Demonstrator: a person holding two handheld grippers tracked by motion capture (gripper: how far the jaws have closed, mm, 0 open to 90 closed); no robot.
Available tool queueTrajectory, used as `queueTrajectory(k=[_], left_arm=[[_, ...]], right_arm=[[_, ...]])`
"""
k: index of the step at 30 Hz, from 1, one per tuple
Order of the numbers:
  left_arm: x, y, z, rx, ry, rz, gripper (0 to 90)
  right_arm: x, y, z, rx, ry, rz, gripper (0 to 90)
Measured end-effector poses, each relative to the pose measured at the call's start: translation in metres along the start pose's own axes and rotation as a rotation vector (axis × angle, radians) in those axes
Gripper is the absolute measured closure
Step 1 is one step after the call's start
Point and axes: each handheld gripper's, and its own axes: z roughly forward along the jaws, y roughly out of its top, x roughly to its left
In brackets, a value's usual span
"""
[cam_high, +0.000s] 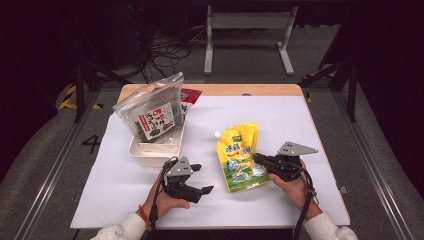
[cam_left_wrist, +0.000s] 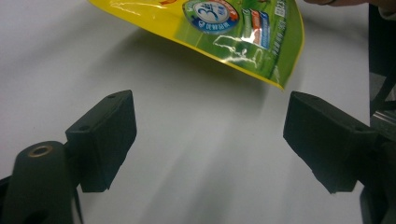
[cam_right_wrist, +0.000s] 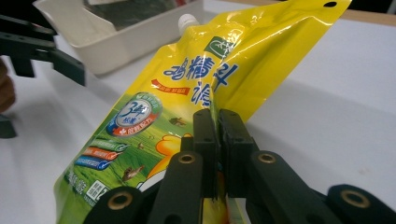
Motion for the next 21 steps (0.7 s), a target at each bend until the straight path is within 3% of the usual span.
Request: queueTrajectory(k=[6,9,16,18,21], left_arm=[[0.000,0.002,0.003,-0.019,0.026,-0.020,17.7],[0.000,0.002,0.008,-0.016,0.005,-0.046,16.8],[0.003,0.006,0.008,-0.070,-0.040,-0.097,15.5],[0.007,0.007,0.005,-0.086,-0.054,-0.116,17.7],[0.006,0.011,0.000,-0.112,-0.034,-0.112,25.6]], right_arm=[[0.028,0.005,0.001,-0.053,0.054,-0.036,86.3],[0.035,0.007,0.000,-0.068,0.067,-0.045,86.3],[0.050,0.007,0.004,-0.078,0.104,-0.080,86.3],[0.052,0.007,0.004,-0.085,0.109,-0.082,86.3],[0.056,0.007,0.005,-0.094,0.138,-0.103,86.2]])
